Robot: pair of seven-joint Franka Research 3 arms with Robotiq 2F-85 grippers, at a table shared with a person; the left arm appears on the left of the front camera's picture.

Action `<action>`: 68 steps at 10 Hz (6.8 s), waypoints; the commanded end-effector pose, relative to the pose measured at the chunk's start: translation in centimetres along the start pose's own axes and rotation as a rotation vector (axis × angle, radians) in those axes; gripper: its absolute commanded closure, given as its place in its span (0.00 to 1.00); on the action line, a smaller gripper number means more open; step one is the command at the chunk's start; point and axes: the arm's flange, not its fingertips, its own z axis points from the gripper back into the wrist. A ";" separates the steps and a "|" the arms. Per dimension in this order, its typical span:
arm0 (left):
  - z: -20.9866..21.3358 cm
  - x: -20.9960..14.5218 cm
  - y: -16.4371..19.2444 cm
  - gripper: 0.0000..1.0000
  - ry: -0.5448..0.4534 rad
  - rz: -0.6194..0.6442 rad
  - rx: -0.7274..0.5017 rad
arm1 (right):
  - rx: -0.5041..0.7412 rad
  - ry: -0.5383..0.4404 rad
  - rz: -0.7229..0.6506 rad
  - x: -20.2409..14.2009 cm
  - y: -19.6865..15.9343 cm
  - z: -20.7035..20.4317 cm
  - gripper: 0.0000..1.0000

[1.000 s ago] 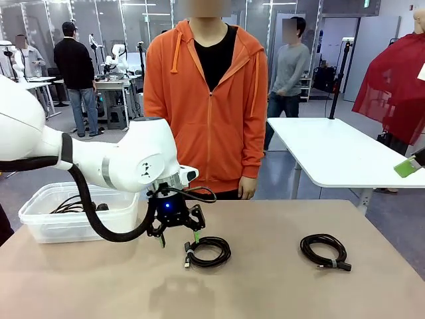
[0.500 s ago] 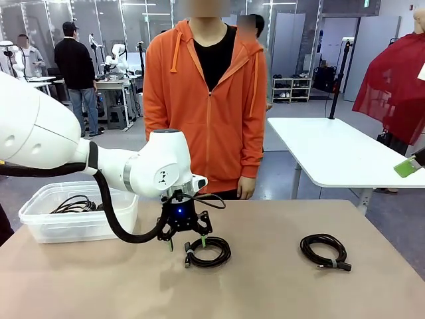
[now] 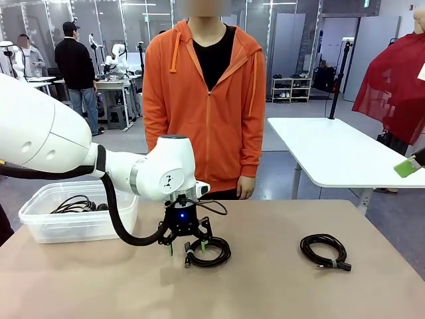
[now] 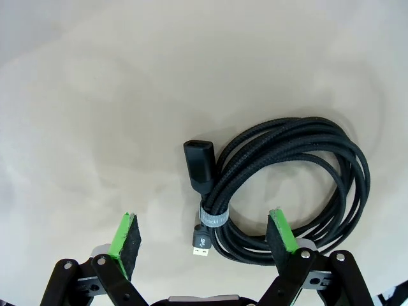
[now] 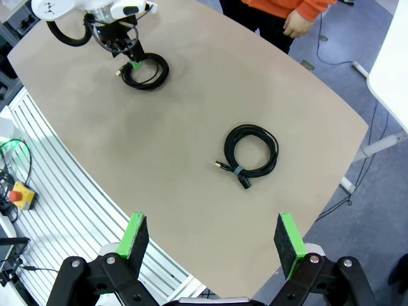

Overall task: Organize and store the cables.
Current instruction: Place the USB Extension Cable into the Organizing box.

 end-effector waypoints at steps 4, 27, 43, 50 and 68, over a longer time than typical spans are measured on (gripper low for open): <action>-0.8 0.9 -0.5 0.00 -0.022 0.014 0.069 | -0.003 0.003 0.004 0.0 0.0 0.0 0.00; 16.1 -3.6 7.1 1.00 -0.129 -0.459 0.093 | -0.003 0.003 0.004 0.0 0.0 0.0 0.00; 22.0 4.2 19.9 0.82 -0.213 -0.442 0.095 | -0.003 0.003 0.004 0.0 0.0 0.0 0.00; 18.2 12.1 25.7 0.82 -0.245 -0.098 0.065 | -0.003 0.003 0.004 0.0 0.0 0.0 0.00; 9.9 14.9 28.5 0.16 -0.141 0.072 0.038 | -0.003 0.003 0.004 0.0 0.0 0.0 0.00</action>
